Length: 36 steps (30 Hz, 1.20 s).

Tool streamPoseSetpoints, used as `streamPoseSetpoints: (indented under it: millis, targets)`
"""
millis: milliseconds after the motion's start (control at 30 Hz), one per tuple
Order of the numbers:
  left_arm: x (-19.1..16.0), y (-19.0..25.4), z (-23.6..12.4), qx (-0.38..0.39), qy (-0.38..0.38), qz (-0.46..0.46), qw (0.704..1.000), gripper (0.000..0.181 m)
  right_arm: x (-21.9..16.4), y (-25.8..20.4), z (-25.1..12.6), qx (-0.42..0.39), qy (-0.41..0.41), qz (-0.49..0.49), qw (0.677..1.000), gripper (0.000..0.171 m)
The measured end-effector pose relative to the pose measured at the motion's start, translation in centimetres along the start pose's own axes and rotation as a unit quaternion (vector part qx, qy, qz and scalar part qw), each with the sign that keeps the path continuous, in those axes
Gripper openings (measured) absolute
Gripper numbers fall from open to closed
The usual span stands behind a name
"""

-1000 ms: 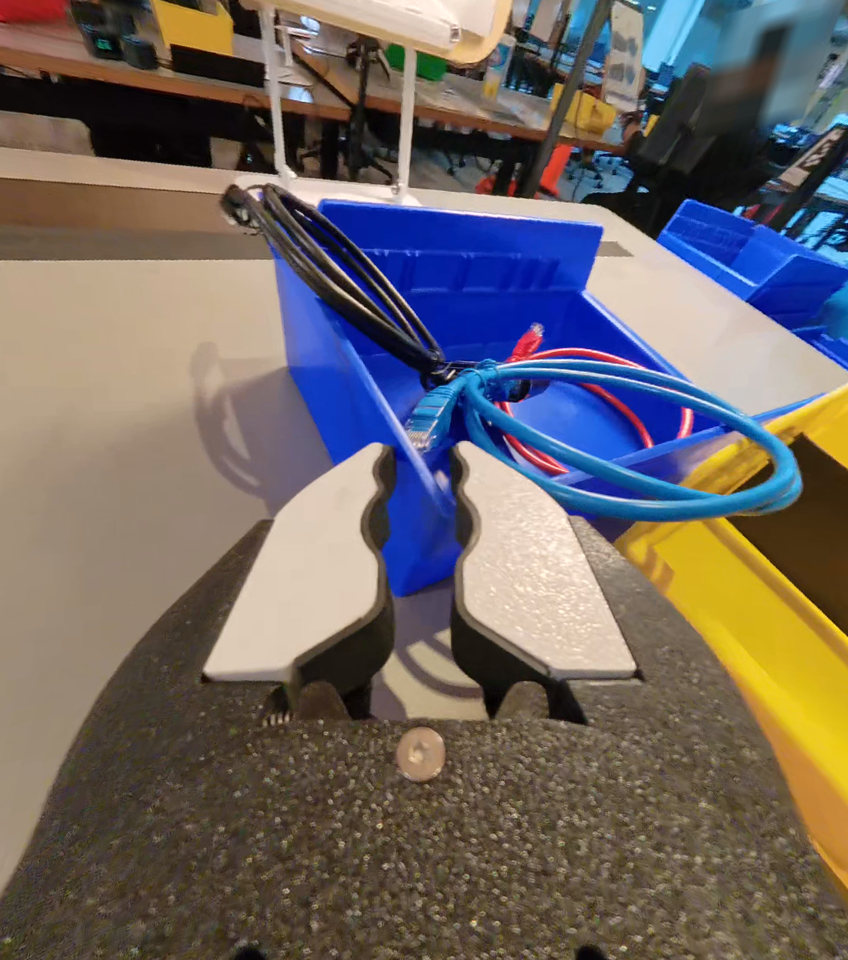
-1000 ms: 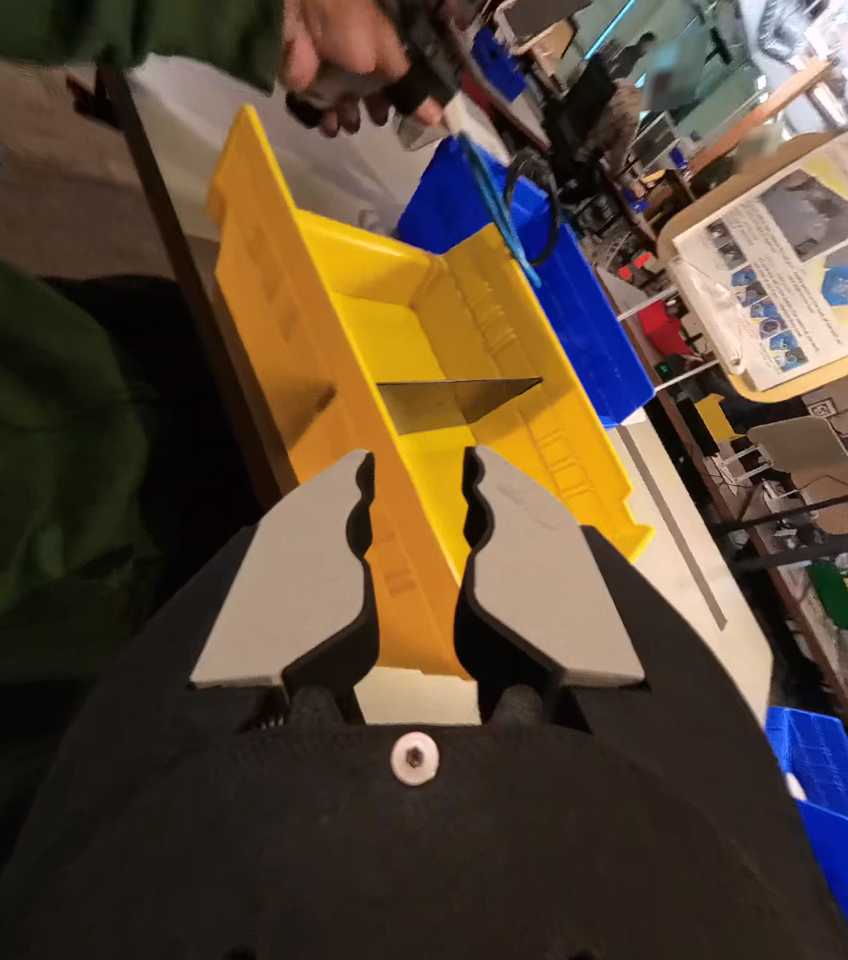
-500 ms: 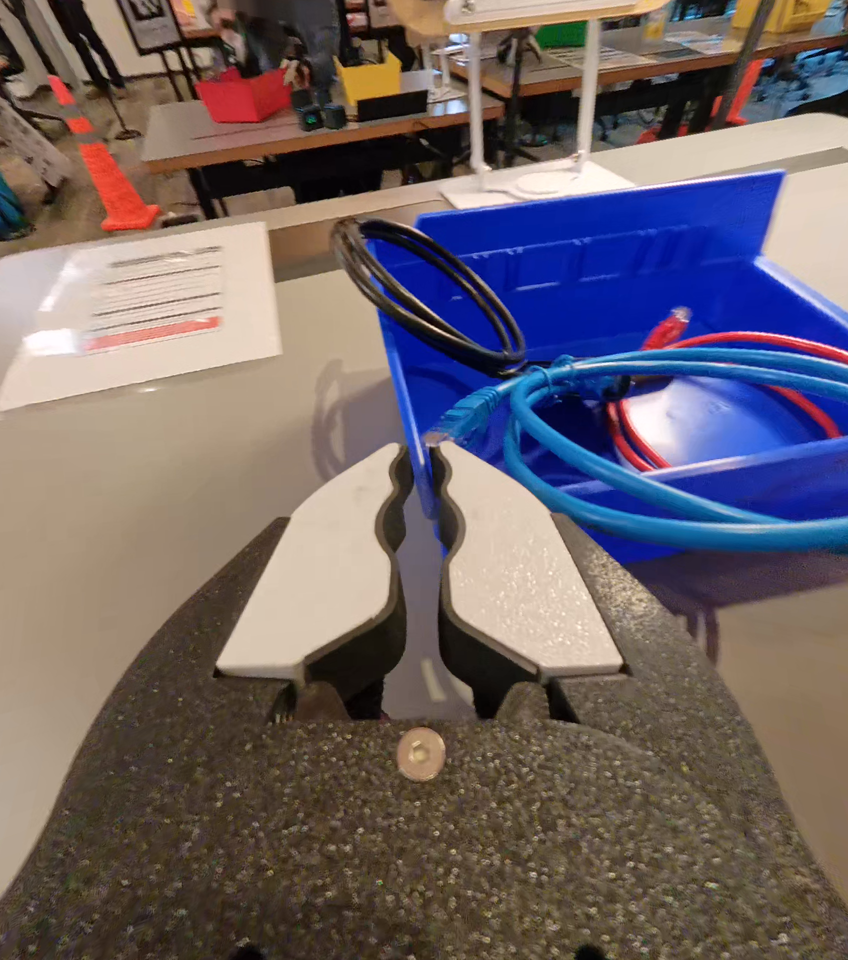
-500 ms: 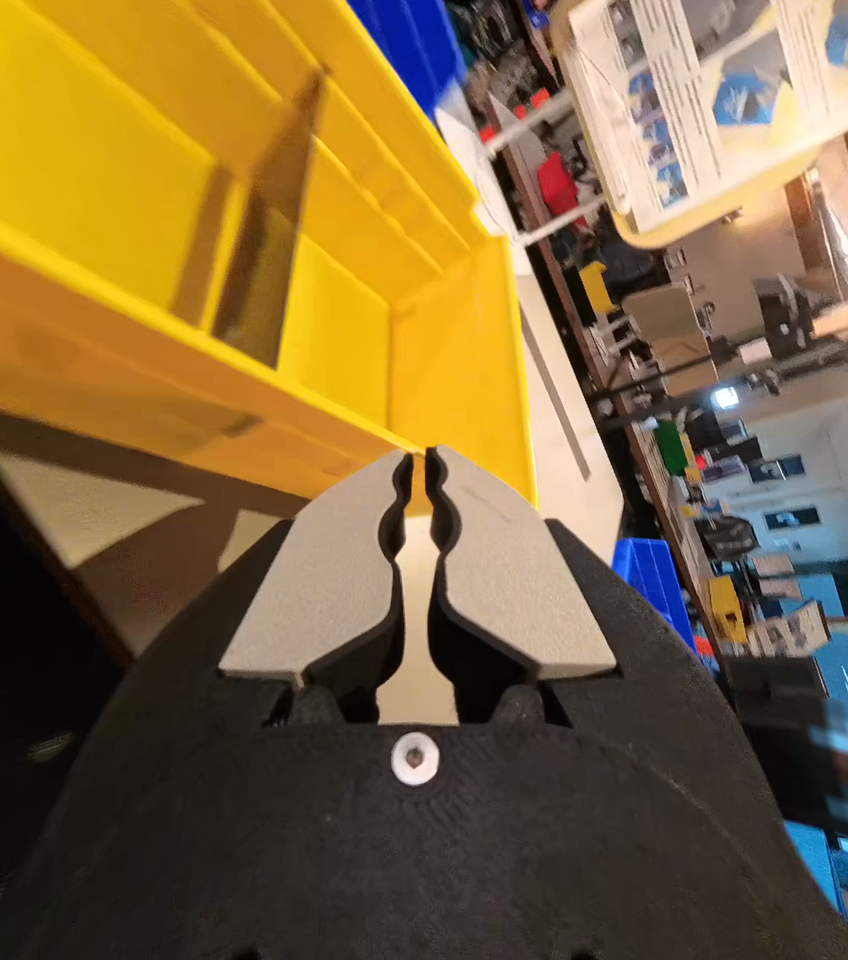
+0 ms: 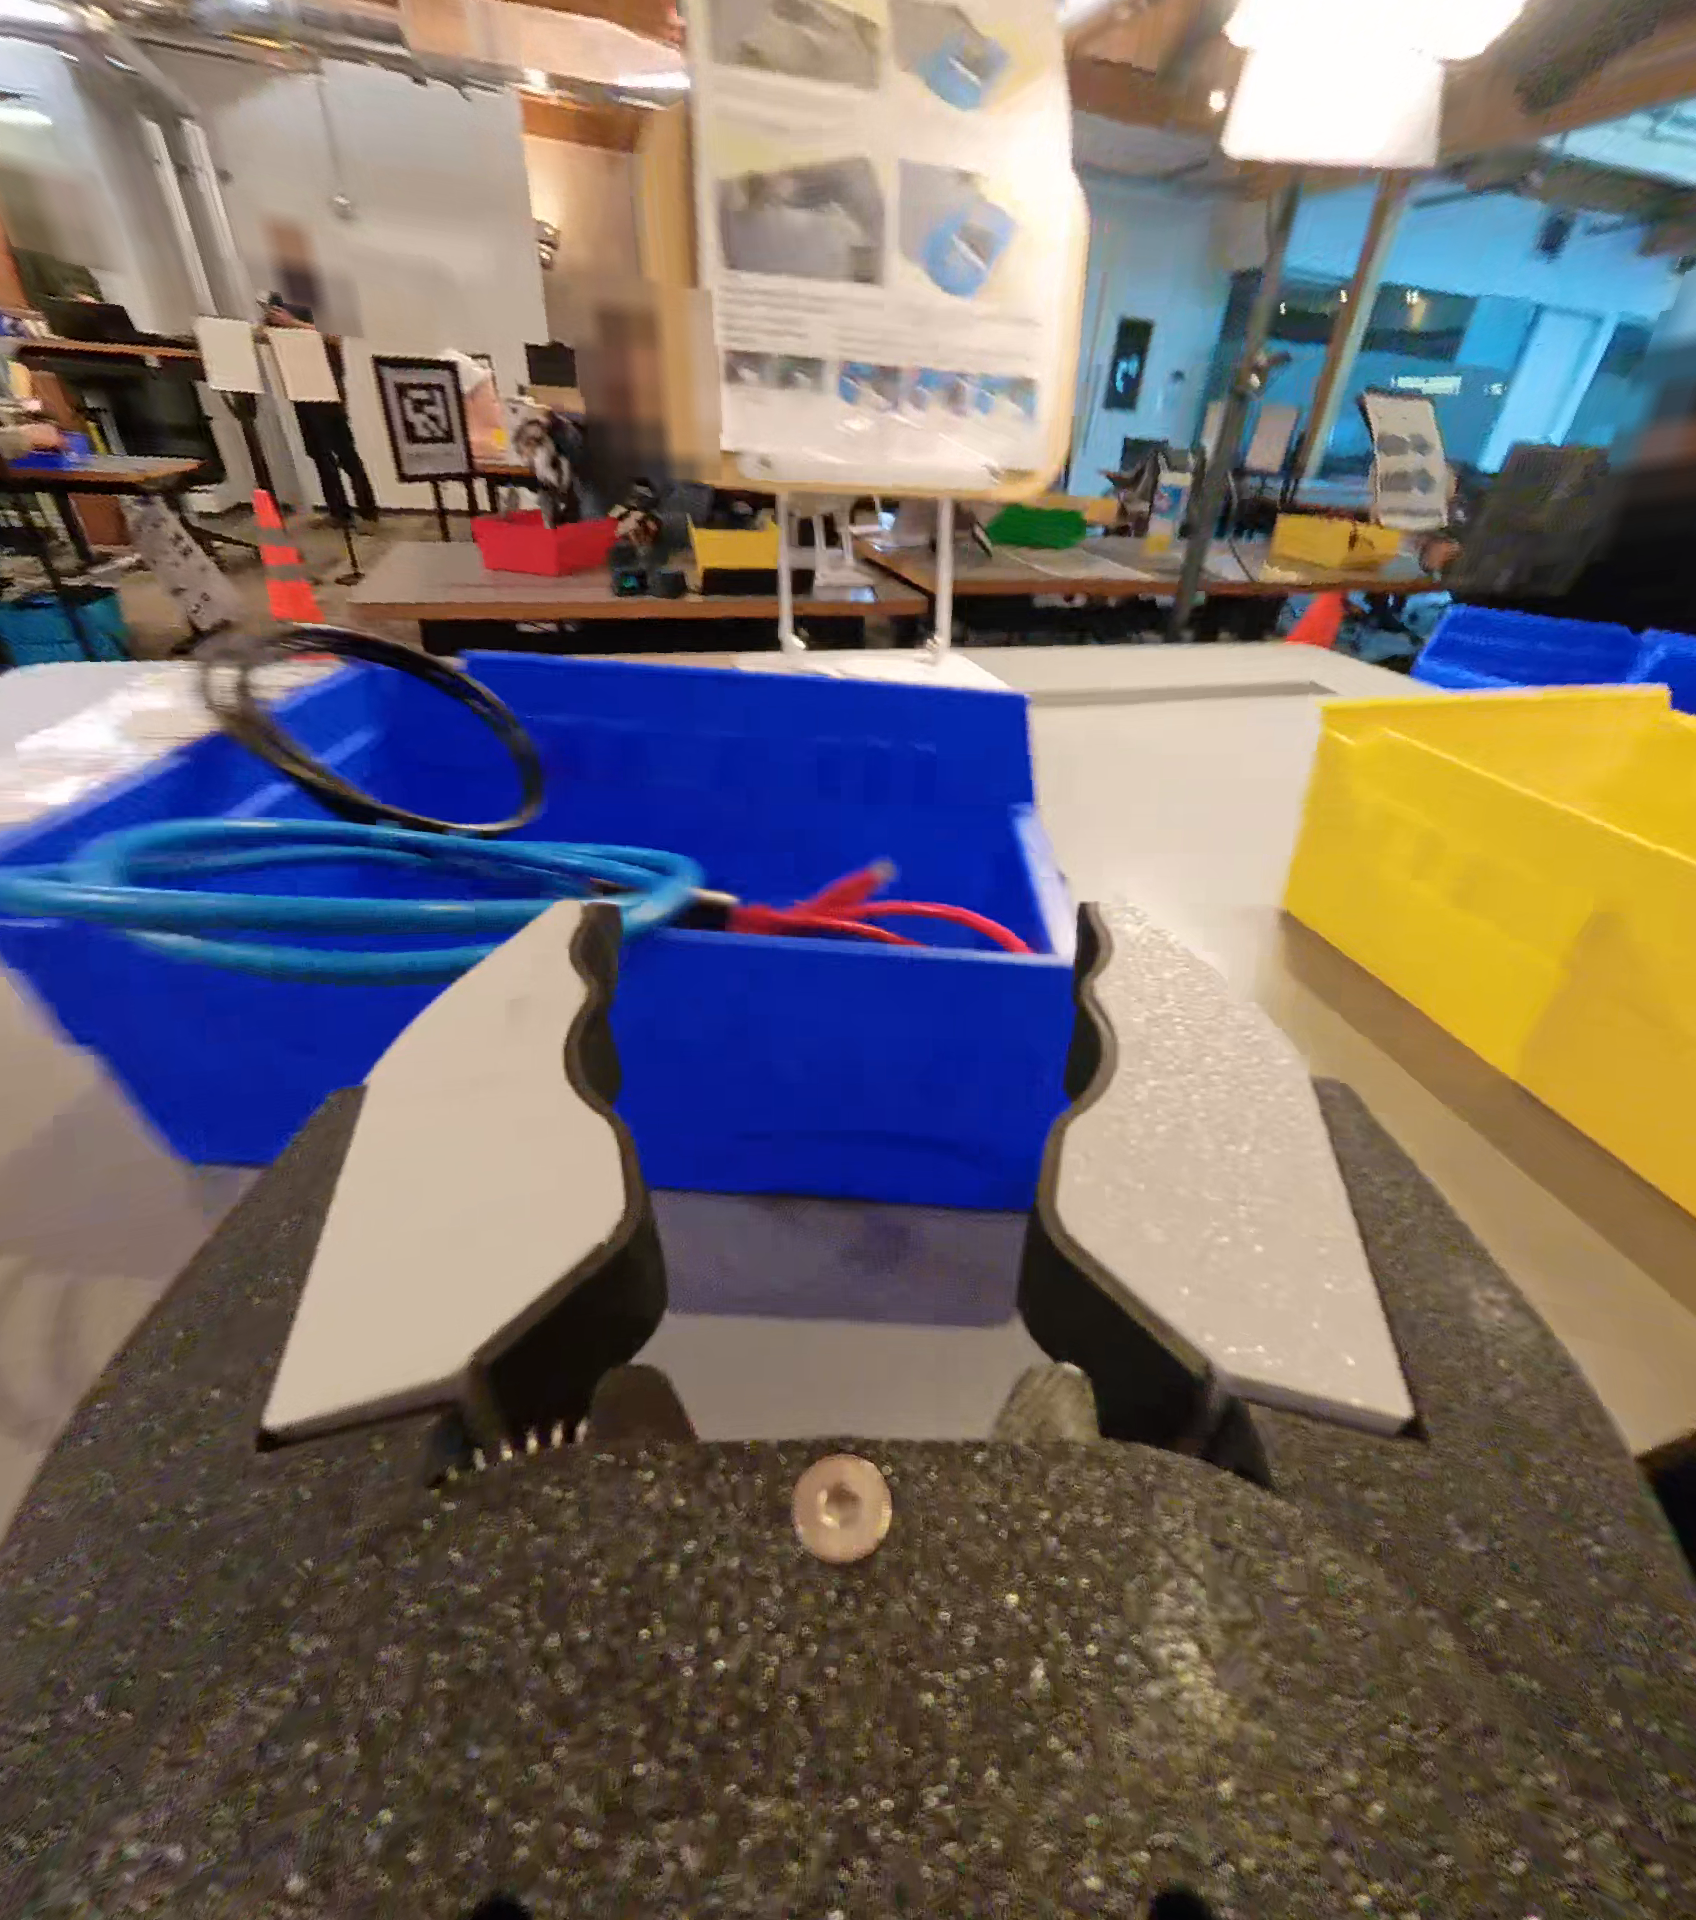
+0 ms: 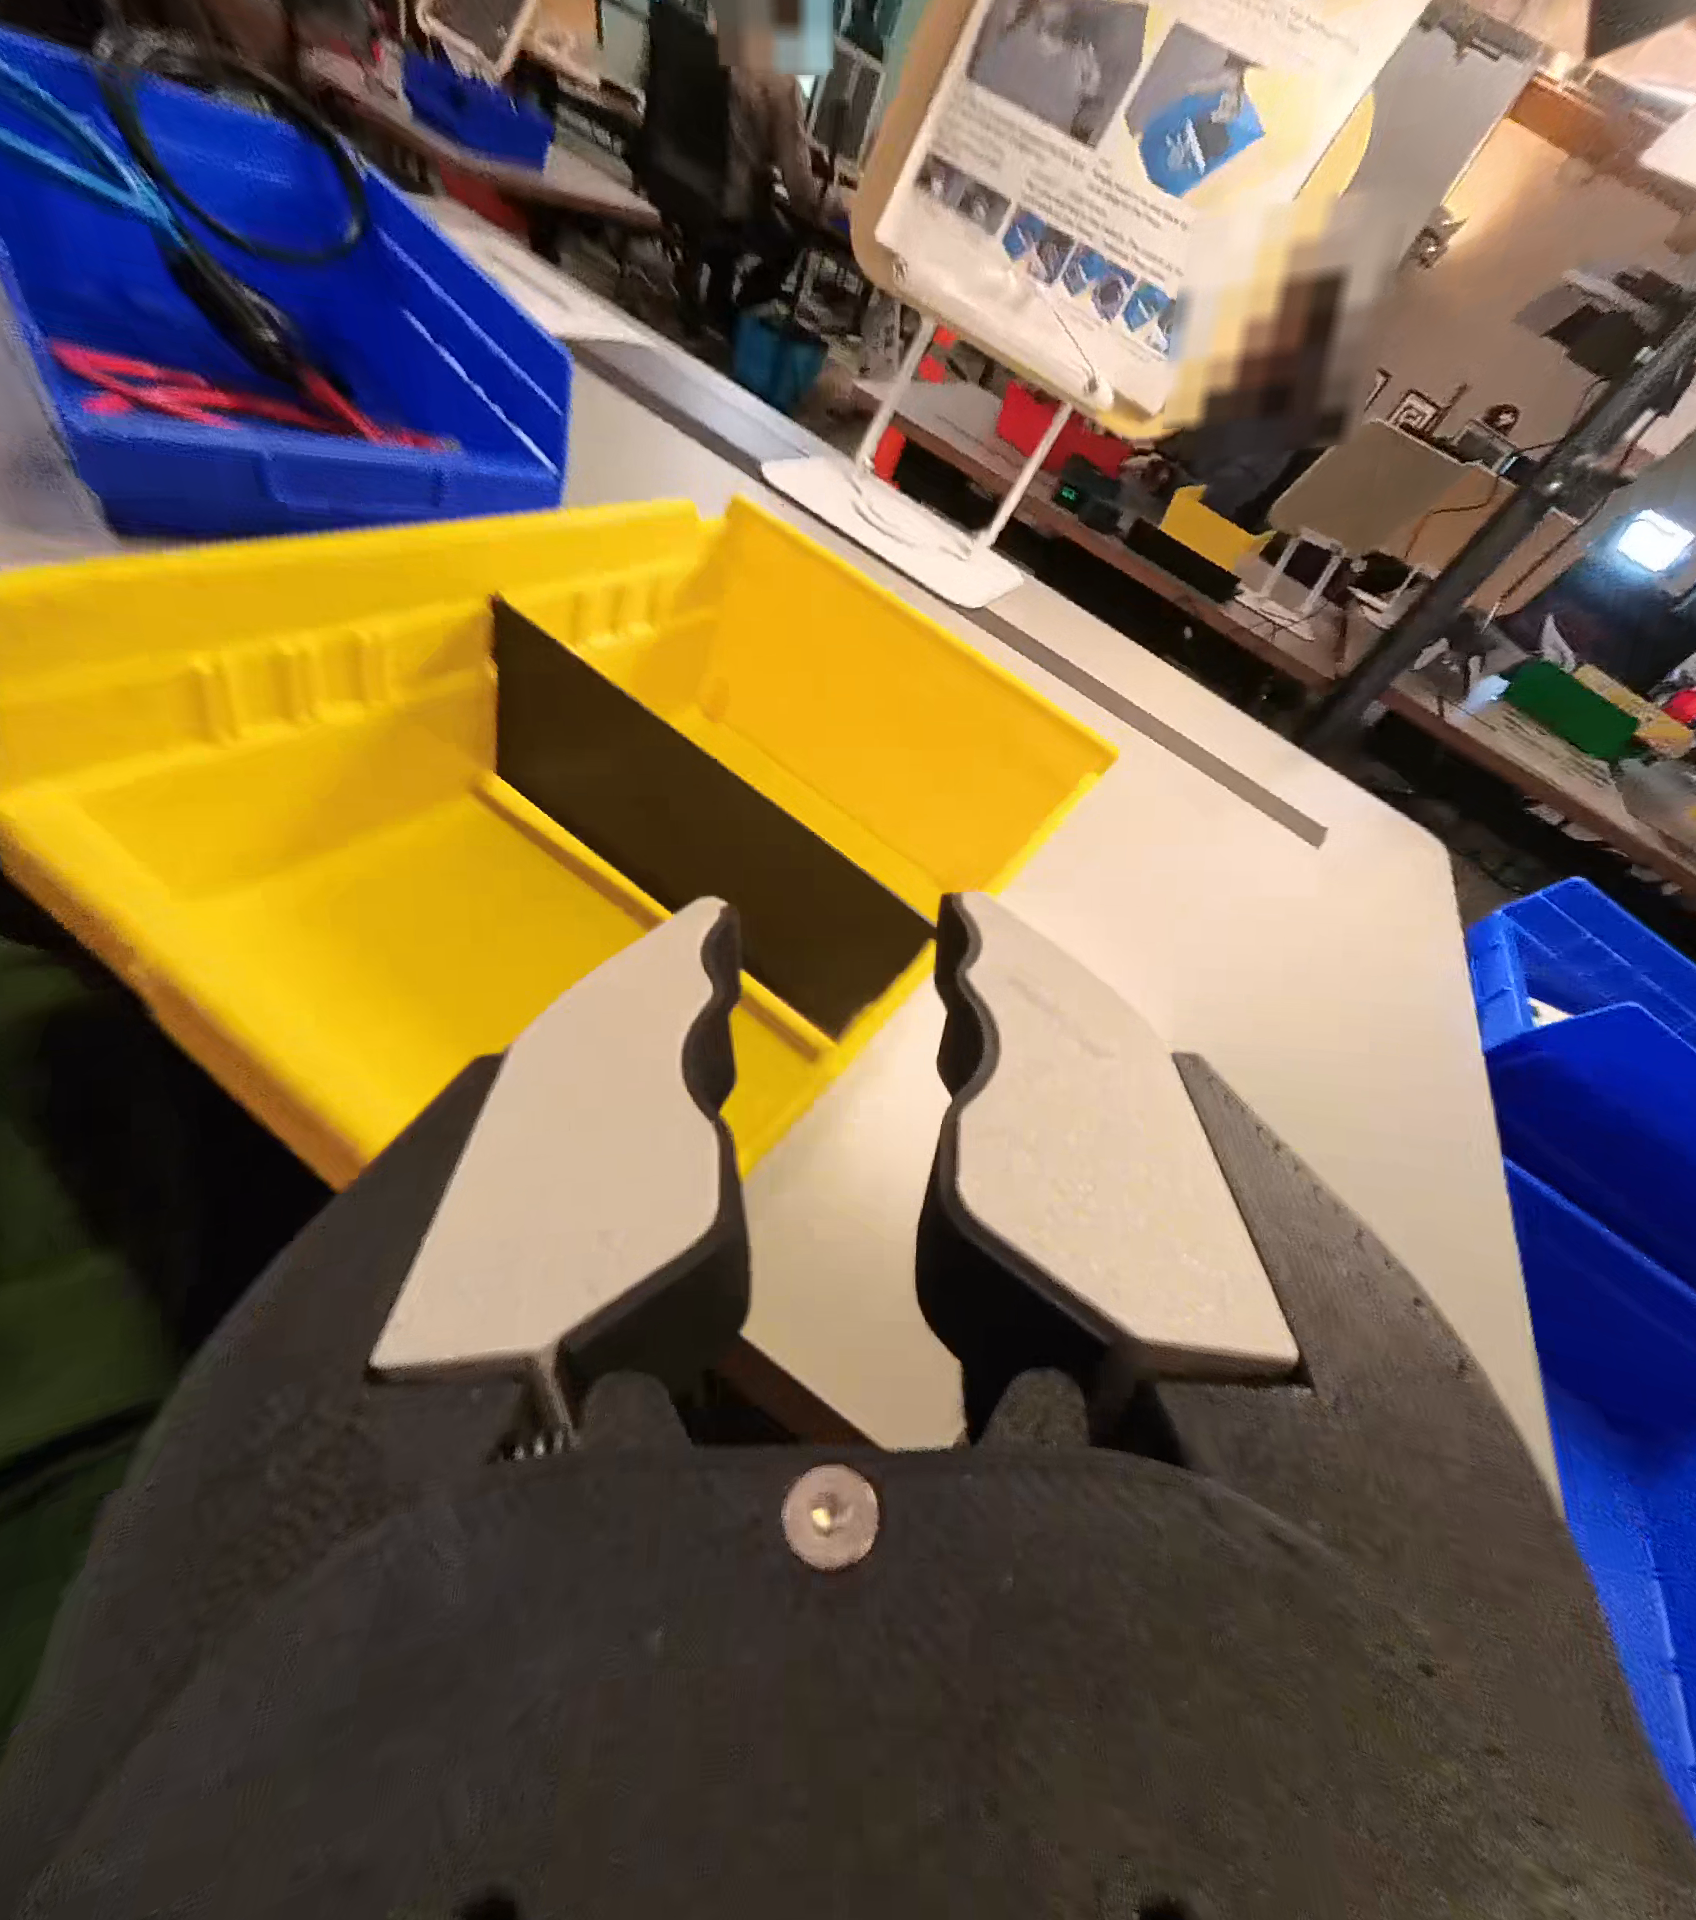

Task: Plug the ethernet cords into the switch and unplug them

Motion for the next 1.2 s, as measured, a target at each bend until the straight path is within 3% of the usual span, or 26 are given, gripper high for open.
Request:
streamPoseSetpoints:
  millis: [167,233,333,400,467,567,733,867,933,1000,1100,1200]
  targets:
    - [-2.9,4.1,4.3,0.062,-0.053,0.059,0.995,0.103,-2.1,-0.9,0.3,-0.019,-0.084,-0.009,0.996,0.050]
    - [-3.3,4.3,5.0,0.105,-0.078,0.097,0.987,0.102,-3.8,-1.2,1.1,-0.017,-0.109,-0.003,0.994,0.048]
    - [-3.3,3.7,5.1,0.133,-0.089,0.157,0.974,0.090,-5.9,-0.9,2.3,-0.025,-0.130,0.005,0.991,0.042]
    - [-3.3,2.8,4.6,0.139,-0.088,0.173,0.971,0.081,-6.8,1.0,2.8,-0.073,-0.138,0.001,0.988,0.022]
    - [-3.3,0.8,3.5,0.168,-0.094,0.182,0.964,0.068,-8.0,2.7,3.3,-0.113,-0.152,-0.007,0.982,0.024]
    - [-3.5,-3.4,1.2,0.219,-0.112,0.169,0.954,0.053,-9.2,3.6,3.5,-0.129,-0.163,-0.006,0.978,0.029]
    - [-3.5,-4.9,-0.4,0.151,-0.115,0.074,0.979,0.066,-6.8,3.7,1.5,-0.115,-0.121,-0.008,0.986,0.035]
    - [-3.8,-4.7,1.1,0.127,-0.122,0.035,0.984,0.080,-1.6,-0.7,-0.8,0.029,-0.023,0.040,0.999,0.036]
    - [-4.1,-5.2,1.8,0.140,-0.135,0.029,0.981,0.076,0.4,-4.6,-1.4,0.116,0.008,0.058,0.991,0.039]
    - [-4.3,-6.1,1.9,0.159,-0.153,0.033,0.975,0.067,0.6,-9.0,-0.8,0.180,-0.012,0.040,0.983,0.049]
    - [-4.1,-7.6,1.3,0.166,-0.153,0.065,0.972,0.027,-0.5,-13.2,2.2,0.171,-0.050,-0.001,0.984,0.053]
    - [-4.0,-9.7,-0.1,0.191,-0.167,0.084,0.964,0.020,-0.8,-14.6,4.6,0.132,-0.053,-0.011,0.990,0.039]
Point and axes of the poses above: each gripper's, where its closed fingertips meet, z out along the fingers, x out of its top, y = z × x across the jaws, the point moved 3 cm from there along -z, back along the fingers, and after that the axes turned 9 degrees about -x, right-handed, at the moved point
